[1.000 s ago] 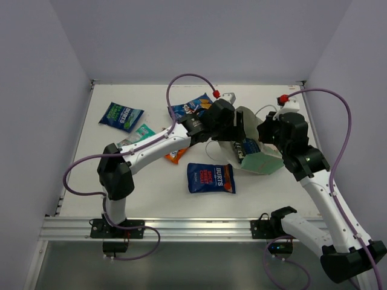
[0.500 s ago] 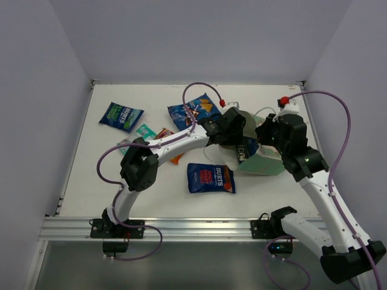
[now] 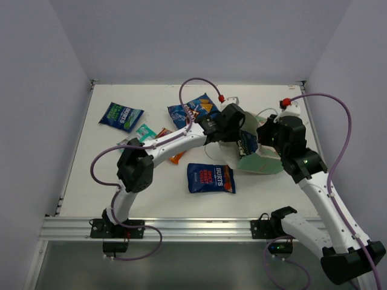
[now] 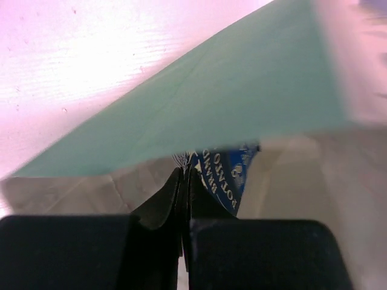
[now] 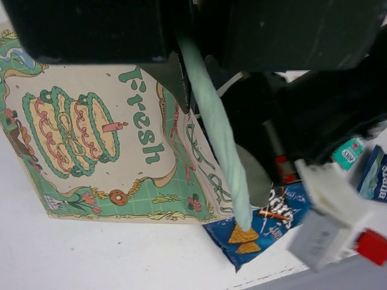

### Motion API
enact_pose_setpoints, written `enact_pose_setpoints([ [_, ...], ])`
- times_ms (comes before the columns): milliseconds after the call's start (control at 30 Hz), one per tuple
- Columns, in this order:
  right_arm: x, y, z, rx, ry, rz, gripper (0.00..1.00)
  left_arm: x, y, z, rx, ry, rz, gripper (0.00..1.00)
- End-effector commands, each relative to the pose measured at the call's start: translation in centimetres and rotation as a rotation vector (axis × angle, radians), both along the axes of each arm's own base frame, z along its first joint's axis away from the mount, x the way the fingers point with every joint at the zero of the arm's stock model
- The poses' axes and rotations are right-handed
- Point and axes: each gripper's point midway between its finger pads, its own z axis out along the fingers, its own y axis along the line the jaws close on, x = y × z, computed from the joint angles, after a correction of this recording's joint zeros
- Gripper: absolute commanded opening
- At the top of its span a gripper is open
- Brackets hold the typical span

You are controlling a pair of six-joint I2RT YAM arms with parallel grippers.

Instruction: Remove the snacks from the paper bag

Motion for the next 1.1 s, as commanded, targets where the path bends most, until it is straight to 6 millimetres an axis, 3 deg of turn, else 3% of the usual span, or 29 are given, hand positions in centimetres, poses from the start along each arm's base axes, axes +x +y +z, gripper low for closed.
enact_pose_setpoints([
  [0,0.6,-2.1,-0.7,-0.035,0.003,-0.121,0.0,0.0,1.1,12.1,-0.151,-0.198,-0.017,0.0],
  [33,0.7,-2.5,-1.1,-0.048,0.013,-0.142,0.0,-0.4,2.2,14.7,-0.166,-0.244,-0.019,0.0],
  [100,0.7,-3.2,-1.6,-0.068,0.029,-0.172,0.0,-0.8,3.3,17.1,-0.187,-0.278,-0.027,0.0],
  [200,0.7,-3.8,-1.8,-0.083,0.035,-0.2,0.0,-1.3,5.9,22.4,-0.224,-0.363,-0.045,0.0],
  [300,0.8,-4.6,-1.3,-0.091,0.029,-0.228,0.0,-1.5,9.4,26.9,-0.242,-0.447,-0.032,0.0],
  [333,0.8,-4.6,-1.2,-0.096,0.029,-0.229,0.0,-1.4,11.5,28.6,-0.251,-0.476,-0.012,0.0],
  [400,0.9,-5.0,-0.7,-0.101,0.024,-0.24,0.0,-1.4,14.0,30.6,-0.243,-0.522,-0.001,0.0],
  [433,0.9,-5.2,-0.6,-0.109,0.023,-0.248,0.0,-1.4,16.3,31.7,-0.242,-0.54,0.022,0.0],
  [533,0.9,-5.6,0.3,-0.108,0.007,-0.259,0.0,-1.7,20.5,32.0,-0.188,-0.556,0.061,0.0],
  [633,0.8,-5.2,1.6,-0.095,-0.012,-0.238,0.0,-2.5,22.7,29.6,-0.102,-0.519,0.071,0.0],
  [767,0.8,-4.4,4.3,-0.062,-0.058,-0.196,0.0,-4.0,23.4,25.1,-0.032,-0.426,0.023,0.0],
  [800,0.7,-4.3,4.9,-0.054,-0.068,-0.185,0.0,-4.3,23.5,22.4,0.005,-0.371,0.014,0.0],
  [867,0.6,-3.6,6.2,-0.037,-0.093,-0.144,0.0,-5.3,24.0,20.3,0.021,-0.329,0.007,0.0],
  [900,0.5,-3.4,6.6,-0.031,-0.102,-0.132,0.0,-5.9,24.3,17.0,0.056,-0.263,0.003,0.0],
  [967,0.5,-3.0,7.7,-0.017,-0.125,-0.114,0.0,-6.9,24.6,15.0,0.045,-0.227,-0.003,0.0],
  [1000,0.5,-2.7,7.9,-0.009,-0.125,-0.099,0.0,-7.7,25.0,12.0,0.075,-0.163,-0.002,0.0],
  [1067,0.5,-2.4,8.5,0.004,-0.136,-0.084,0.0,-8.8,25.6,9.6,0.094,-0.109,-0.004,0.0],
])
